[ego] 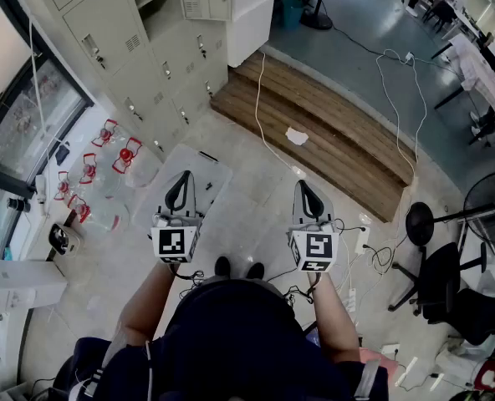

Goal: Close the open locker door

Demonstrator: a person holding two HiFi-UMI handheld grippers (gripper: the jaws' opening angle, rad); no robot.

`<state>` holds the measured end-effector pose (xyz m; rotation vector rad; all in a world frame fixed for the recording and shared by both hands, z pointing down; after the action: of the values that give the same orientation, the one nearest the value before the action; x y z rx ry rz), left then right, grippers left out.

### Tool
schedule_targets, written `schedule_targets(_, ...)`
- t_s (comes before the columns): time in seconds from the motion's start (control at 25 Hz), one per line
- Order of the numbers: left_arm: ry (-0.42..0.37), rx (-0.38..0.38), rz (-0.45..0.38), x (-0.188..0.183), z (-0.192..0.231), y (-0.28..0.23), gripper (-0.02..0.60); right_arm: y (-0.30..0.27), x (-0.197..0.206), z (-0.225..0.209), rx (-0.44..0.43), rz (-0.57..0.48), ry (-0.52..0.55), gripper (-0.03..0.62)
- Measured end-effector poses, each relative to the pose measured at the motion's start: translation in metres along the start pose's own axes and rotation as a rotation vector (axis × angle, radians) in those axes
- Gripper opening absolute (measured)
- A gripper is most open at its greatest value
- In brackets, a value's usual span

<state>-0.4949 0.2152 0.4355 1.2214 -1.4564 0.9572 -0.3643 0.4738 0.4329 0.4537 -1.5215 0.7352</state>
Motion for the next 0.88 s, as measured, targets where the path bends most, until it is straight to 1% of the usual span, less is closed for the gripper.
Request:
schedule_targets(0.2, 0.019, -0.009, -0.011, -0.0021, 0.0002, -0.002, 0.003, -0.0024, -0.0004, -0.0007, -0.002, 0.003, 0.002, -0.003)
schedule_targets(0.36, -0.01, -0.004, 0.008, 0.0005, 0.0002, -0.0003, 0.003, -0.0014, -0.001, -0.0008, 0.0, 0.004, 0.004, -0.003)
schedule_targets(0.52, 0.005, 0.0, -0.002, -0.0005, -0.0002, -0.0025, 0.003, -0.0036, -0.0005, -0.0002, 0.001, 0.004, 0.004, -0.003)
schedule_targets(0.6, 0.0, 0.004, 0.003, 0.001, -0.0007, -0.0025, 0.003, -0.0039, 0.0002, 0.0001, -0.001, 0.004, 0.001, -0.003)
schedule_targets(0.76, 0.009, 0.008, 0.002, 0.001, -0.0023, -0.0018, 0.003, -0.0023, -0.0011, 0.0, 0.006, -0.015, -0.005, 0.0)
schedule_targets(0.88, 0.032, 0.004, -0.006, -0.0019, -0.002, -0.0026, 0.003, -0.0031, -0.0012, 0.0002, 0.007, -0.018, 0.014, 0.002)
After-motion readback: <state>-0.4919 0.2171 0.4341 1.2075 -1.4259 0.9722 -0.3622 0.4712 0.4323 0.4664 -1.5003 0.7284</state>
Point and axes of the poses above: the fingertips, and each gripper's own axes: y backward along the fingers, z to its left, x out of its underside, the point moved 6 cm from there along y, backward along the fingers, and after that the axes turned 5 degrees about -y, right-handed, at the moved point
